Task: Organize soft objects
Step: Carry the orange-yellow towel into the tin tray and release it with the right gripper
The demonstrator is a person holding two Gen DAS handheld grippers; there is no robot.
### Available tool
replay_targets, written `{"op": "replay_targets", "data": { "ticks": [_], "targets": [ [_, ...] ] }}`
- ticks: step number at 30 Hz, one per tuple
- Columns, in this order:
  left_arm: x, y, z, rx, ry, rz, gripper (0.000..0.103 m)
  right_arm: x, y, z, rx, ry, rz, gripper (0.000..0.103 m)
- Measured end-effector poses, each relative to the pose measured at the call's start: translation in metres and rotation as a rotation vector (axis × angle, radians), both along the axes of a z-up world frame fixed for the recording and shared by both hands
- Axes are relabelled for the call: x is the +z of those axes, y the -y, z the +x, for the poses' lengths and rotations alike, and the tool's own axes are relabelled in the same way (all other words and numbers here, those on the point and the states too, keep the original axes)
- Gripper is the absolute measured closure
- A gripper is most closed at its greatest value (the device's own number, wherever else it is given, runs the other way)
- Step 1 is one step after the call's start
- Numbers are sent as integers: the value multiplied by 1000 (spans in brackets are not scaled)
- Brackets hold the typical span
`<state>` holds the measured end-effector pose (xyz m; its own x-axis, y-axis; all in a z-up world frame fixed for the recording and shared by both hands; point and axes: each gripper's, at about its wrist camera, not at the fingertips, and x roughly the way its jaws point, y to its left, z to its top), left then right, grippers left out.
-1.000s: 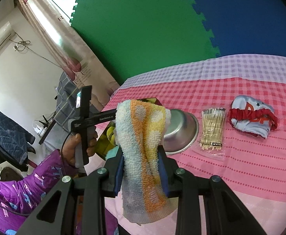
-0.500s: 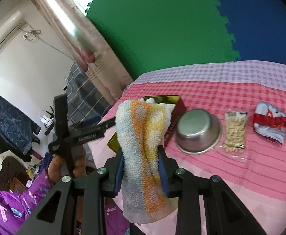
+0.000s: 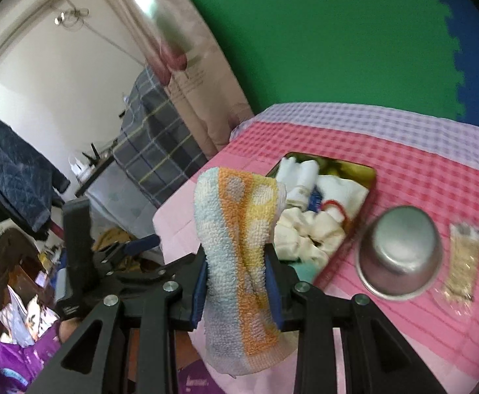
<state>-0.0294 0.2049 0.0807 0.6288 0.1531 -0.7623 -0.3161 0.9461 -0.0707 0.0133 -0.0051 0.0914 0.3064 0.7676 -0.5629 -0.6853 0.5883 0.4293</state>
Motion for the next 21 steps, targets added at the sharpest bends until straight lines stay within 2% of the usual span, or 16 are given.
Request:
{"op": "replay_targets", "data": {
  "ticks": [3, 7, 13, 21],
  "targets": [
    [-4, -16, -3, 37, -1, -36, 5, -5, -26, 10, 6, 0, -31, 72],
    [-7, -31, -7, 98, -2, -37, 4, -14, -51, 22, -11, -17, -48, 72],
    [-13, -37, -7, 154, -19, -1, 4, -28, -88, 29, -43, 29, -131, 72],
    [-15, -30, -2, 140, -37, 93, 4, -45, -122, 34, -70, 123, -235, 71]
  ]
}}
